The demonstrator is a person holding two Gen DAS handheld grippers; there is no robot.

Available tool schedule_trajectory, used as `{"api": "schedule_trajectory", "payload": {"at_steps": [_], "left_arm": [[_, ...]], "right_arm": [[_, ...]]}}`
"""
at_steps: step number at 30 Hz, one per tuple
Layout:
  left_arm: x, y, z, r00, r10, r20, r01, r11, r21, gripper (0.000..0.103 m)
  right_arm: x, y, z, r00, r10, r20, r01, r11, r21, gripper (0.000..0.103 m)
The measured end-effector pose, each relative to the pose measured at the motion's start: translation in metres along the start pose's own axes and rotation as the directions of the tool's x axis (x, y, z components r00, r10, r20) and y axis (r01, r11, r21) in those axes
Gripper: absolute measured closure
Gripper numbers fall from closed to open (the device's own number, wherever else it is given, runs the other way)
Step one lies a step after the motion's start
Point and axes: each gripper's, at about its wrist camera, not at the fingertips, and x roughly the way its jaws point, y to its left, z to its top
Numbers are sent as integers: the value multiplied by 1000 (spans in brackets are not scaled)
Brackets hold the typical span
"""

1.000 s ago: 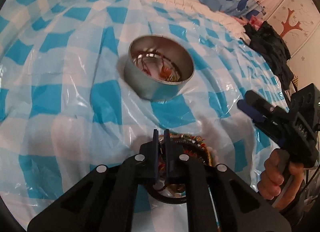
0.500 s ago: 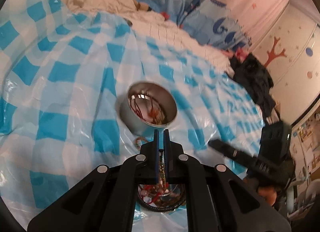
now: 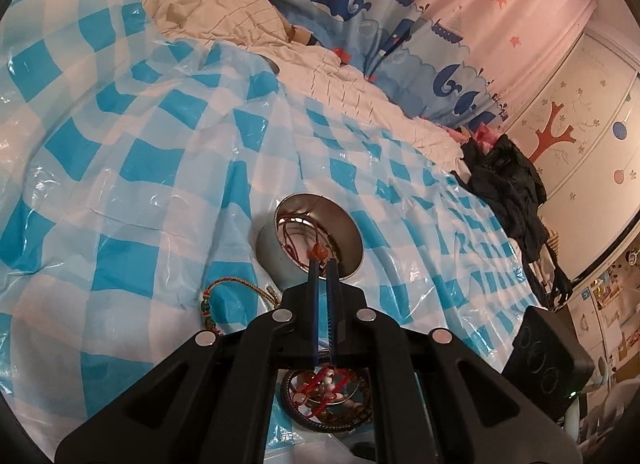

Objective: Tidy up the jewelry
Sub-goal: 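Grasp the gold chain bracelet with the left tool while the right tool grasps the black leather bracelet, then carry the gold chain bracelet into the silver tin and open the left tool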

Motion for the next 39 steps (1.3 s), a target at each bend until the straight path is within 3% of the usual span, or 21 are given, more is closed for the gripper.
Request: {"api": "schedule_trajectory", "payload": {"at_steps": [2,6,8,12,16,17,18,19,20,22,29,35,36,38,39], "left_arm": [[6,1,-2,999,27,-36,-27,1000,9,100],[25,9,-8,975,210,-76,-206,977,54,100],[34,16,-8,972,212,-97,-210,977,35,98],[53,31,-7,959,264,-106,-265,964,4,65],[67,42,-9,947,291,-137,-295,955,-10,63],[69,41,-10,946,290,-148,-293,956,-1,63],[72,40,-11,945,286,-160,-288,957,11,71],[73,37,-13,942,290,-166,-289,957,36,78],[74,33,-14,939,298,-169,-292,955,59,93],[69,26,-15,944,290,-161,-279,956,85,103],[32,10,-7,977,191,-90,-186,980,64,103],[43,21,-8,965,225,-133,-220,974,52,102],[50,23,-9,960,232,-156,-226,972,58,97],[64,23,-14,945,272,-180,-261,962,85,75],[68,22,-16,939,296,-177,-282,954,101,55]], "right_arm": [[5,0,-1,1000,-8,-11,8,1000,-4,13],[12,1,-3,999,-19,-29,19,1000,-20,13],[17,3,-4,999,-23,-41,22,999,-28,13],[22,5,-5,998,-33,-58,30,998,-47,13],[25,4,-6,997,-32,-72,28,998,-52,13],[26,3,-6,996,-33,-78,29,998,-51,17],[26,3,-6,996,-34,-81,30,998,-52,28],[26,2,-6,996,-36,-84,32,998,-52,30],[26,2,-5,996,-33,-84,29,998,-47,31],[23,2,-4,997,-27,-75,24,999,-40,32],[10,6,-1,999,-21,-28,20,999,-47,33],[4,3,0,1000,-21,-17,21,999,-34,33],[4,4,-1,1000,-22,-19,21,999,-34,33],[4,4,-1,1000,-19,-20,18,999,-38,33],[4,4,0,1000,-18,-19,18,999,-38,33]]}}
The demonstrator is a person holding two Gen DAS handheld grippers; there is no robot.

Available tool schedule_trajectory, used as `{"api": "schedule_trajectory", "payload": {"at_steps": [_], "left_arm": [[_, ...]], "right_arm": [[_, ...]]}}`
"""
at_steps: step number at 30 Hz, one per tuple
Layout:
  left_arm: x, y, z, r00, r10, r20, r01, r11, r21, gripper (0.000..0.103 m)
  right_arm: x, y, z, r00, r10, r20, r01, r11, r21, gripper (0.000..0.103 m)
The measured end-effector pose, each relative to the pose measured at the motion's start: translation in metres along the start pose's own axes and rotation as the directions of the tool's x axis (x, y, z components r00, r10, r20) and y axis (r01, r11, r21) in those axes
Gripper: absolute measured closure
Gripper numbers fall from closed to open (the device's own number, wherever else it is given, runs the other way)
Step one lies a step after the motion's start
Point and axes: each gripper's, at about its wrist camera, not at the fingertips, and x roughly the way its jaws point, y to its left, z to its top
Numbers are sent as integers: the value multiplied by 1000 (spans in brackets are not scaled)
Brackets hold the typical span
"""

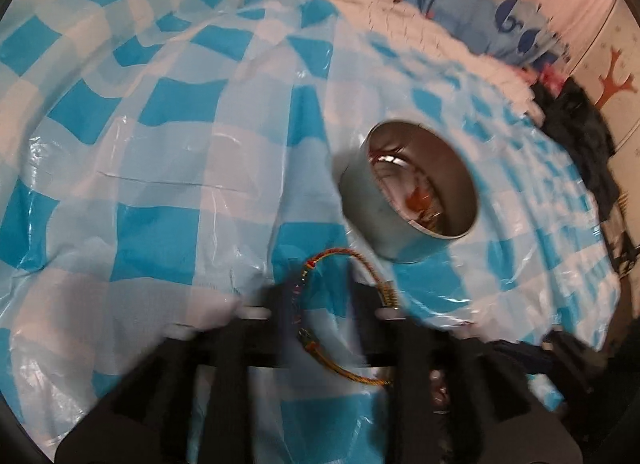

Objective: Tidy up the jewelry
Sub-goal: 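Carry the gold chain bracelet into the silver tin and open the left tool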

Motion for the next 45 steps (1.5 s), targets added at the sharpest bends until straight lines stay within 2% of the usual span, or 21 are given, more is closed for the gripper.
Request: {"api": "schedule_trajectory", "payload": {"at_steps": [1,3,4,6,7,9,17,23,31,40,43,45], "left_arm": [[3,-2,-1,1000,23,4,-23,1000,11,48],[8,-4,-3,999,39,-7,-39,999,24,48],[10,-4,-4,999,29,-20,-28,999,28,53],[13,-5,-5,999,2,-45,0,999,36,81],[12,-6,-5,999,-3,-42,5,999,44,91],[6,-7,-5,999,-30,-29,32,998,47,98],[-35,-1,5,985,-158,65,159,987,-19,98],[-51,4,12,973,-204,108,210,976,-51,98],[-50,-8,23,956,-260,135,269,962,-50,98],[-43,-35,50,911,-365,195,382,922,-58,98],[-28,-40,56,903,-383,193,403,912,-79,98],[-17,-40,58,914,-360,185,382,918,-104,98]], "right_arm": [[-1,0,0,1000,2,2,-2,1000,0,33],[-2,0,0,1000,4,6,-4,1000,-1,33],[-2,0,1,1000,5,7,-5,1000,-1,33],[-3,0,1,1000,5,8,-5,1000,-2,33],[-2,0,1,1000,4,7,-4,1000,-2,33],[-2,0,1,1000,2,4,-2,1000,1,33],[-11,-9,4,999,28,46,-30,998,50,34],[-27,-14,10,992,25,120,-34,997,73,35],[-45,-16,14,977,-32,212,18,998,67,35],[-61,-43,20,955,-94,282,50,986,160,35],[-62,-50,22,951,-105,289,53,981,184,35],[-62,-53,23,950,-112,291,56,979,194,35]]}}
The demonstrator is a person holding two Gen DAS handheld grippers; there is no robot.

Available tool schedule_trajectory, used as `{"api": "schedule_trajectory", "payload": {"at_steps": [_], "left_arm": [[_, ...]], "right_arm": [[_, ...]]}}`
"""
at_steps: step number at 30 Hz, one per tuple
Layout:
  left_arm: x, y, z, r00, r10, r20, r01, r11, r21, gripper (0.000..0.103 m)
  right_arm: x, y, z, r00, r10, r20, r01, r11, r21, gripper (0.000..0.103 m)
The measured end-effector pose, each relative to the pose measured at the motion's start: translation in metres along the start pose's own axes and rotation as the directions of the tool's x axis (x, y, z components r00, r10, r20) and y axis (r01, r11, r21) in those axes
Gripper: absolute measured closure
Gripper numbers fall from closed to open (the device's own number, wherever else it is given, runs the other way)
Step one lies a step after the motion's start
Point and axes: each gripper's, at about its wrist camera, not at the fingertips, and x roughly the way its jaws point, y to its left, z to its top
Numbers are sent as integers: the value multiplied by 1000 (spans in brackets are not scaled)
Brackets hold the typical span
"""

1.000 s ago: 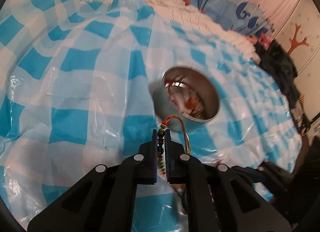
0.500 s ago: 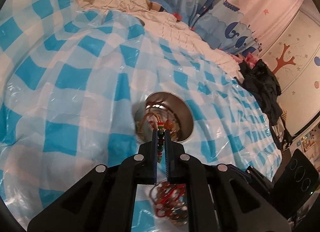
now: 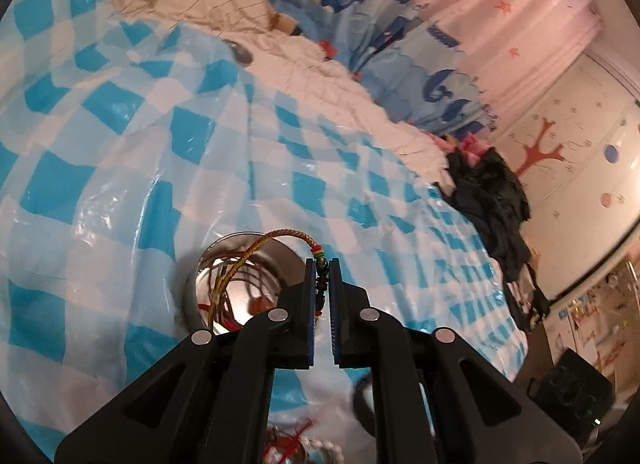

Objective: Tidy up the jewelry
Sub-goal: 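Carry the gold chain bracelet into the silver tin and open the left tool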

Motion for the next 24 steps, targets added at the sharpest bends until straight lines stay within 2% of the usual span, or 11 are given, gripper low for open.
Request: {"api": "schedule_trajectory", "payload": {"at_steps": [2,4,5,7,12,16,20,24], "left_arm": [[16,10,1,999,31,-36,-32,999,-37,96],[31,23,0,992,82,-98,-91,992,-87,85],[34,27,-1,991,83,-106,-94,990,-104,82],[36,30,-3,992,64,-109,-77,990,-117,74],[24,31,-1,998,25,-53,-33,989,-146,63],[8,40,-2,999,46,-28,-50,983,-176,58],[-4,52,-9,992,118,-45,-124,975,-186,55],[0,57,-15,994,84,-74,-98,972,-214,55]], "right_arm": [[1,-1,1,1000,-5,3,5,1000,7,35],[1,-1,1,1000,-13,4,13,1000,8,35],[2,-2,2,1000,-18,4,18,1000,9,35],[2,-2,2,1000,-21,6,21,1000,14,35],[3,-3,1,999,-32,4,32,999,16,35],[2,-4,2,999,-36,12,36,999,20,35],[5,-2,6,999,-35,16,35,999,13,35],[6,-2,4,999,-31,9,30,999,25,34]]}}
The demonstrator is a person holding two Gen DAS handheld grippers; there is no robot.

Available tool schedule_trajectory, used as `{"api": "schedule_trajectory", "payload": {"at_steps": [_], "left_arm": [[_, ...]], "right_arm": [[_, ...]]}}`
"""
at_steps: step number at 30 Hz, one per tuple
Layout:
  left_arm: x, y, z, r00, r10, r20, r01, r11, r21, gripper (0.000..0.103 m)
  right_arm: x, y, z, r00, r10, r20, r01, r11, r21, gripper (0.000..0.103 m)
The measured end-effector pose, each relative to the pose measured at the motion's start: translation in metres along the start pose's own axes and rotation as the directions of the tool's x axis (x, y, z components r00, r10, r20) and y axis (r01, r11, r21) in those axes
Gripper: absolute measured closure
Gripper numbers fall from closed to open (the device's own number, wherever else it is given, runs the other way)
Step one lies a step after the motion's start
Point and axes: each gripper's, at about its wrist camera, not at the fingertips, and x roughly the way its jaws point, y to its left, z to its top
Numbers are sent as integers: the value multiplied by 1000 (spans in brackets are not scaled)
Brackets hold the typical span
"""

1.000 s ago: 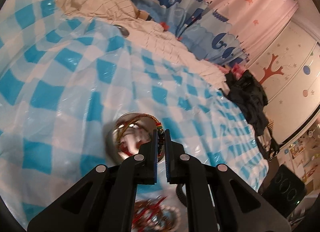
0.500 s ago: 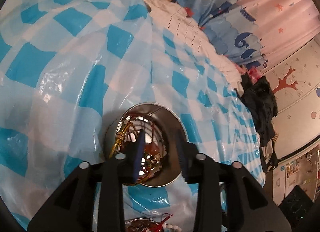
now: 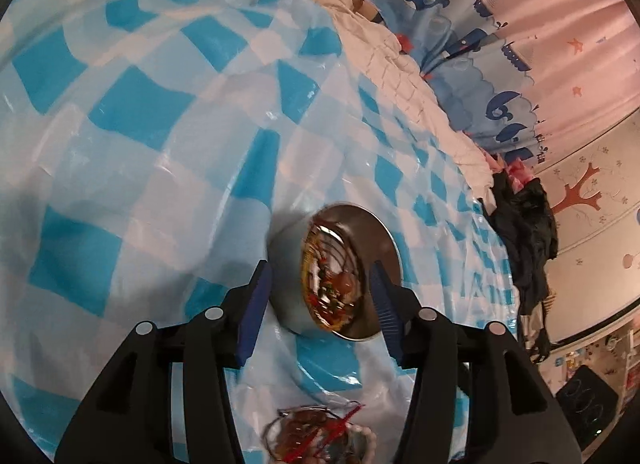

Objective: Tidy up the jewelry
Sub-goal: 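Carry the gold chain bracelet into the silver tin and open the left tool, then lower the black leather bracelet into the tin and open the right tool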

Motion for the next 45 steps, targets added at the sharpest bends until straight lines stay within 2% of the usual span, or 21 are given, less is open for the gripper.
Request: {"api": "schedule_trajectory", "payload": {"at_steps": [6,8,9,12,15,18,20,23,25,27,31,35,38,39,41,43,45], "left_arm": [[2,-30,-7,1000,-12,22,11,996,88,55],[-1,-40,-10,997,48,66,-57,990,132,55],[-2,-43,-9,997,41,69,-51,989,137,55],[4,-43,-6,999,-43,24,40,993,109,54],[33,-33,-7,987,-128,-93,130,991,22,53],[43,-32,-9,991,-92,-92,94,995,16,53],[35,-38,-7,998,-52,-46,54,998,40,53],[11,-46,-3,999,7,43,-11,995,98,47],[-4,-47,2,996,32,84,-42,992,118,39],[-13,-44,7,993,65,94,-77,989,127,36],[-21,-32,13,995,56,82,-62,995,81,36],[-28,-30,14,994,43,103,-50,996,71,34],[-31,-26,12,993,40,113,-47,997,55,31],[-31,-23,13,993,37,110,-42,998,45,31],[-32,-18,13,993,39,108,-43,999,31,31],[-34,-15,14,993,44,109,-46,999,21,30],[-37,-12,15,993,41,113,-42,999,13,30]], "right_arm": [[0,-2,1,1000,-4,0,4,1000,7,34],[1,-4,3,1000,-4,1,4,1000,9,34],[1,-4,2,1000,-4,1,4,1000,8,34],[1,-5,3,1000,-5,2,5,1000,6,34],[3,-5,6,1000,-12,1,12,1000,1,34],[6,-8,8,1000,-28,-8,28,1000,2,34],[9,-10,8,999,-40,-15,40,999,5,34],[14,-9,11,999,-45,-20,45,999,0,34],[20,-5,14,999,-34,-17,34,999,-14,34],[27,1,17,1000,-23,-15,22,999,-32,34],[44,11,22,1000,-22,-18,20,997,-71,34],[69,15,29,999,-39,-29,36,994,-100,34],[101,19,28,991,-106,-77,91,981,-172,34],[120,20,24,980,-160,-122,130,967,-221,35],[137,19,17,969,-191,-156,144,952,-269,34],[148,23,15,955,-228,-190,156,931,-329,34],[142,26,17,959,-223,-175,149,921,-360,34]]}}
